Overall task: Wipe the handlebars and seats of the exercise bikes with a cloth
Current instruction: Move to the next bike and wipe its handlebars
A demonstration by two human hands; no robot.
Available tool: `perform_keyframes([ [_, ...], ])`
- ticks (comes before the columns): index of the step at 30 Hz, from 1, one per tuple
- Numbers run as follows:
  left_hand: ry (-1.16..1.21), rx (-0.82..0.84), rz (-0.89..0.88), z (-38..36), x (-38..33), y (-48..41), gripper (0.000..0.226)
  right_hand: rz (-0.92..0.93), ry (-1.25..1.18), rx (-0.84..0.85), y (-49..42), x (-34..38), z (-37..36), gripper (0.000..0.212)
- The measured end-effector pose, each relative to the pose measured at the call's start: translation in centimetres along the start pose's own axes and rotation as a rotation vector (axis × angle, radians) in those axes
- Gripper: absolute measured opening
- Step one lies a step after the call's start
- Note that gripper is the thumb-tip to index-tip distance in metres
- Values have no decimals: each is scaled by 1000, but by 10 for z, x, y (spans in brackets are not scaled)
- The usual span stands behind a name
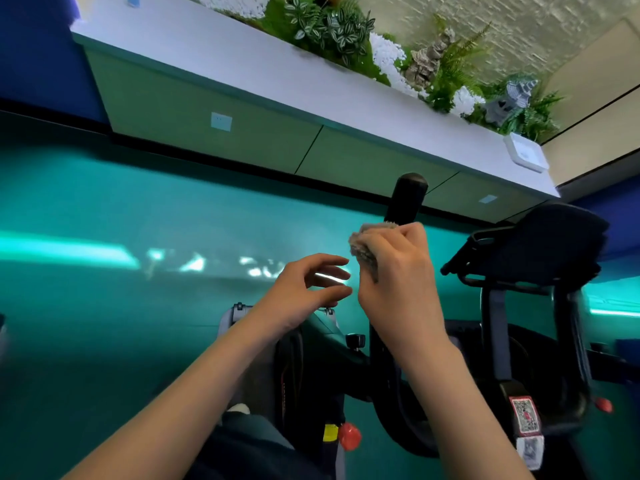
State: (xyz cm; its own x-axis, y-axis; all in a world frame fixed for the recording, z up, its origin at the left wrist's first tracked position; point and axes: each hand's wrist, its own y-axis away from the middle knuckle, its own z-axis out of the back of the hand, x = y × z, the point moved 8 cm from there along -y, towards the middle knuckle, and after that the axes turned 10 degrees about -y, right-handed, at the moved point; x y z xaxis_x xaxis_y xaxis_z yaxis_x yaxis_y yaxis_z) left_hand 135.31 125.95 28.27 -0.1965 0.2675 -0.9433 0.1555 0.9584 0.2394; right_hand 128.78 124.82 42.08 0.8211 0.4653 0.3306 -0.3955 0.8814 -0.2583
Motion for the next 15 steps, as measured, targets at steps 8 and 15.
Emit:
perform_keyframes([
  [8, -54, 20, -14, -5, -5, 6, 32, -56, -133, -49, 26, -18, 23, 21],
  [15, -59, 59, -30, -19, -23, -2, 36, -343, -470, -343, 67, -45, 36, 37],
])
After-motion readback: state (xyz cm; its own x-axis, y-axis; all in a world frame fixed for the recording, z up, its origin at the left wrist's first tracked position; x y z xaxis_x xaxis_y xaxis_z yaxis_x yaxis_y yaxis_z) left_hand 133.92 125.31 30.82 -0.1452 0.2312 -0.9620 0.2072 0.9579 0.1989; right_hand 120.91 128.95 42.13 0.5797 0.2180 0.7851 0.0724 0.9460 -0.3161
